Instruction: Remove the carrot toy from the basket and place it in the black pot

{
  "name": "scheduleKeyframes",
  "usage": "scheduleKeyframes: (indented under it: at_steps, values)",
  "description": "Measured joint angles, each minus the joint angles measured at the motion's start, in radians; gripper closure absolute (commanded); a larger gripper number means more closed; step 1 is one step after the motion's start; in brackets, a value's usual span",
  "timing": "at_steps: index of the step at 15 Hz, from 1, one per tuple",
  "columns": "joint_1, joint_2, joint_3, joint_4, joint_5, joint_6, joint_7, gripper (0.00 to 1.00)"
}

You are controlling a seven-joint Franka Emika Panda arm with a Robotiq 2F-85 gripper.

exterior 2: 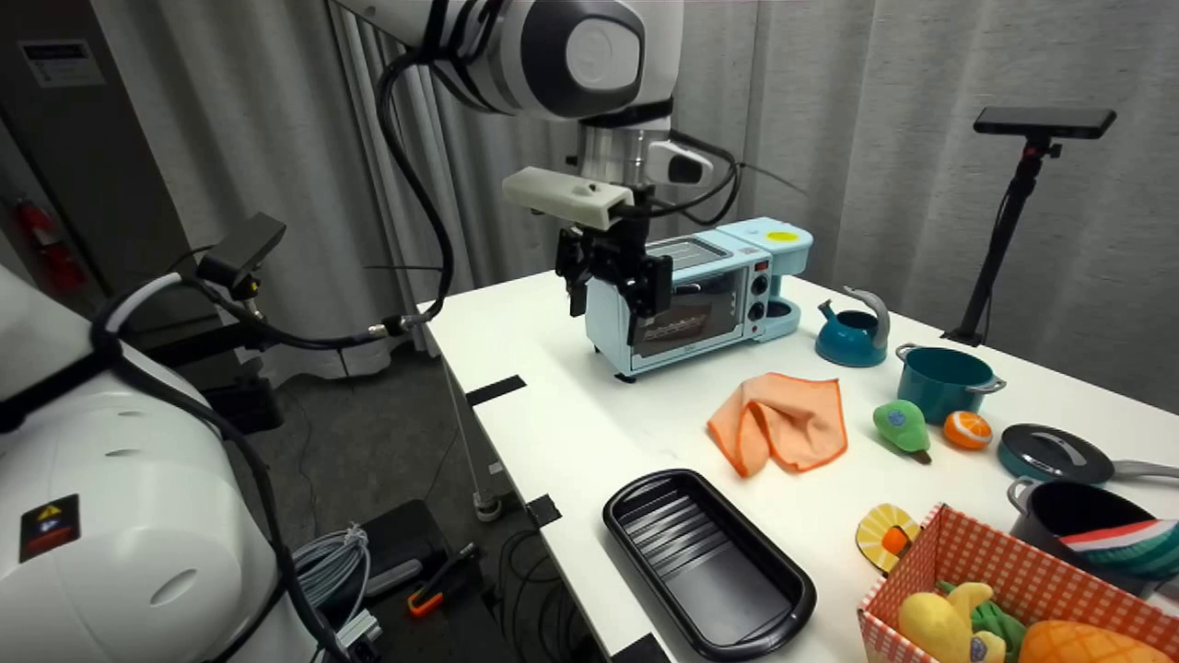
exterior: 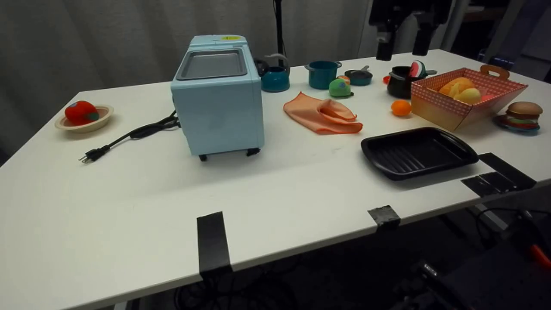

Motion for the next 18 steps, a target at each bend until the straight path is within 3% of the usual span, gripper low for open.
scheduleKeyframes:
  at_steps: [9, 18]
  values:
    - [-0.142, -0.027, -0.138, 0.221, -0.089, -0.045, -0.04, 0.0]
    - [-0.236, 0.21, -0.287, 0.407, -0.061, 0.048, -0.111, 0.0]
